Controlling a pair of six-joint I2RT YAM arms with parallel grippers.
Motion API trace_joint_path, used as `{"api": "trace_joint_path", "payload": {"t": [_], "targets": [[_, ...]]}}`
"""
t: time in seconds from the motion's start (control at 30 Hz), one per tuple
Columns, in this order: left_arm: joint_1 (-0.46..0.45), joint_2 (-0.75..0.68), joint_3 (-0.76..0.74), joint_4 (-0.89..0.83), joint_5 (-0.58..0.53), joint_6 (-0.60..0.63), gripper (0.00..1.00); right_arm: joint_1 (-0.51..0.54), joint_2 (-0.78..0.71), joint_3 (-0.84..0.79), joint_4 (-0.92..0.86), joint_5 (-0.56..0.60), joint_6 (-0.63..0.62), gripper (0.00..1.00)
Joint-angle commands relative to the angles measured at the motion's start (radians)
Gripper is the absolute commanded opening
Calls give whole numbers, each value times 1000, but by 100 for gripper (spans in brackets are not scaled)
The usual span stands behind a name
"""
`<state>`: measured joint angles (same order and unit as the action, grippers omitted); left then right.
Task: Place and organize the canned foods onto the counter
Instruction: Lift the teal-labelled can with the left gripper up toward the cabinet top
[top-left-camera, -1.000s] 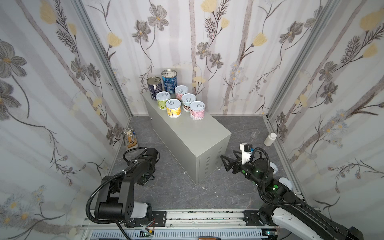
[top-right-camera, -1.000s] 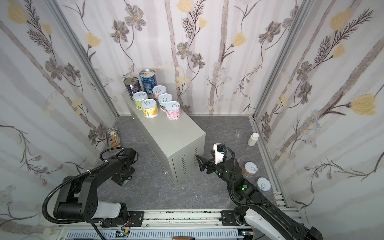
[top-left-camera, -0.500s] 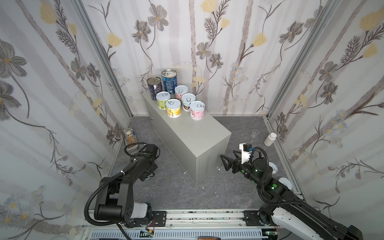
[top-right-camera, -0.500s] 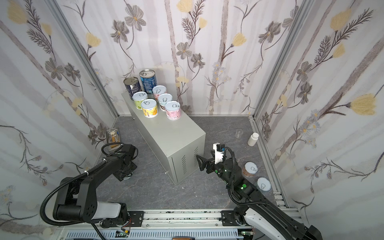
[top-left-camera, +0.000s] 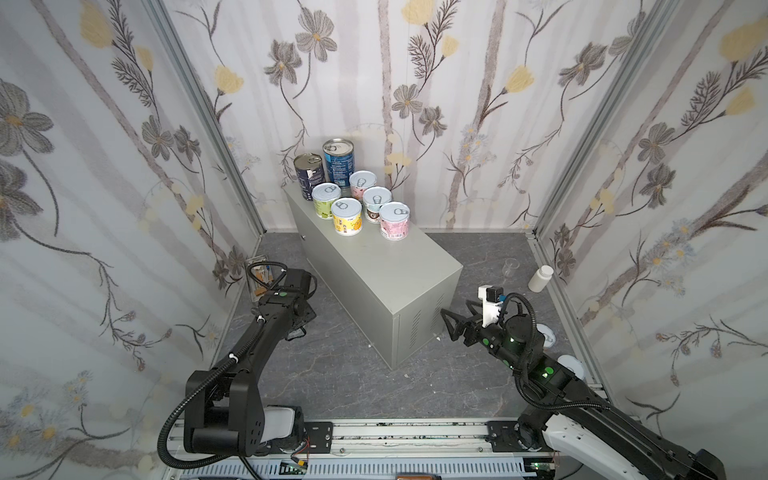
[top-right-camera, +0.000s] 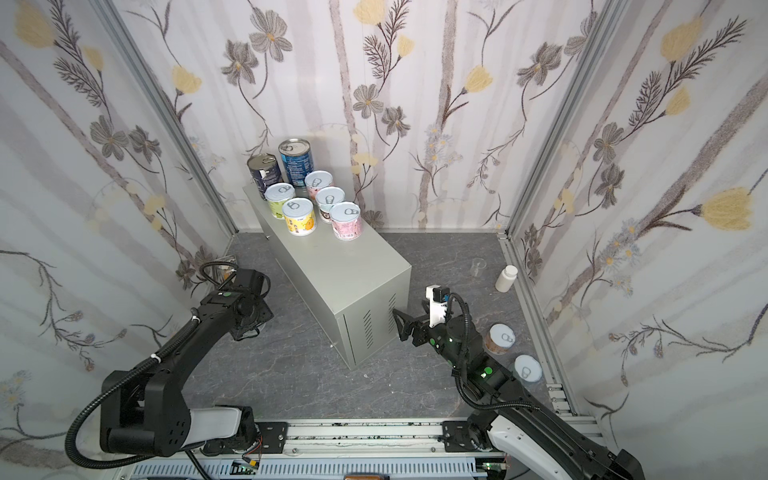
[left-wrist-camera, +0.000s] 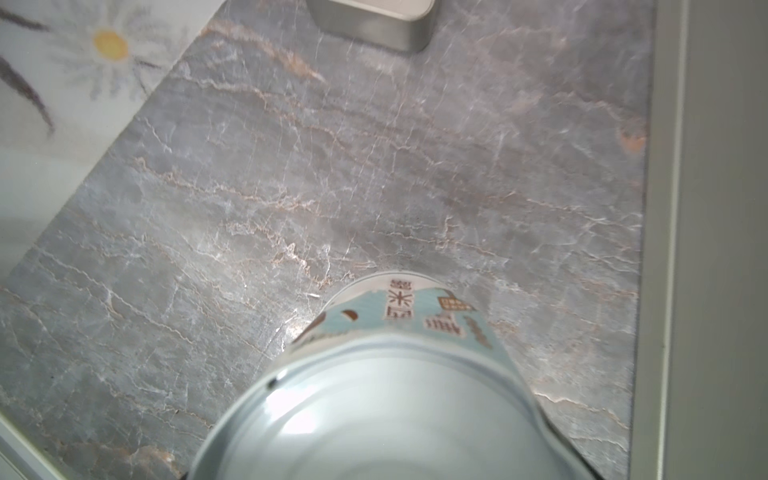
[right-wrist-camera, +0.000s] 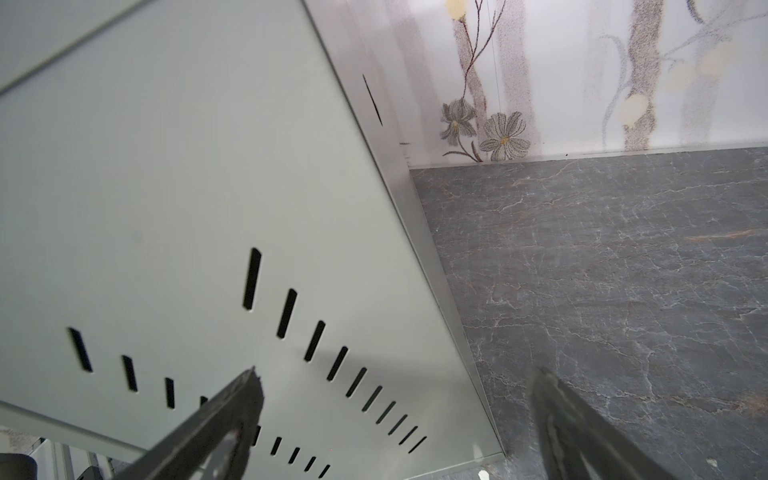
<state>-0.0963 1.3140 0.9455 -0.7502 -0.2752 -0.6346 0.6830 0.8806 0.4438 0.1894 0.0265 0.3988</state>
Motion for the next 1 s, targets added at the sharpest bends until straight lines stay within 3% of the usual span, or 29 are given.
{"api": "trace_joint_path", "payload": {"t": [0.0,0.4,0.97], "targets": [[1,-18,53,-63,-12,93,54,0,10,25,17,18,-14,100],[-3,-107,252,-242,46,287,54,-7,1,94,-92,22,-19,100],[-164,-85,592,-317,101,308,54,-7,12,267,-290,124,-77,100]]}}
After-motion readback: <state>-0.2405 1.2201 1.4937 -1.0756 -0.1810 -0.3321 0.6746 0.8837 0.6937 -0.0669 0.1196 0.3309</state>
